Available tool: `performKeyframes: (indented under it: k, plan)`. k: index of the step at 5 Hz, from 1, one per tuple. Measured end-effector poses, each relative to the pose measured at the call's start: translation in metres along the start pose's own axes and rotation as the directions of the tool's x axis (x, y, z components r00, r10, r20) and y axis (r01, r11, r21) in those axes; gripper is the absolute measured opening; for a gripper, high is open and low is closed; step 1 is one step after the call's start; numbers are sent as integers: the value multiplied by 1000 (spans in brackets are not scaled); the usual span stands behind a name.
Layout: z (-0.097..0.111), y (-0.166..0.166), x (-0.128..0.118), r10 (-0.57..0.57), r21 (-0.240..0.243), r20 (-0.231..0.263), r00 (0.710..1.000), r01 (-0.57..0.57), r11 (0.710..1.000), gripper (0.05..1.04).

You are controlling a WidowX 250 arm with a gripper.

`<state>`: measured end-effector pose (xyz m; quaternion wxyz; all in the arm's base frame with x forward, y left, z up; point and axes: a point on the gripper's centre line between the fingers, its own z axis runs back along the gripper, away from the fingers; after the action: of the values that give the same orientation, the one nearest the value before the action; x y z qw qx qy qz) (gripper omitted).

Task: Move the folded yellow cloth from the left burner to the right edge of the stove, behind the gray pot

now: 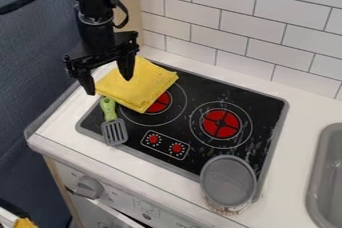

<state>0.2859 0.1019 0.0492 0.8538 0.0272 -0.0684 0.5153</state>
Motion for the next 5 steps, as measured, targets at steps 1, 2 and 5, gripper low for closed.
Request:
performKeyframes:
  k: [1,2,5]
  plan:
    - [-9,1,-4,5,20,-26,1000,-4,1000,1000]
    - [-12,-11,-4,23,-1,-35,999,-23,1000,1000]
    - [-34,-50,7,129,122,80,988,-138,983,999]
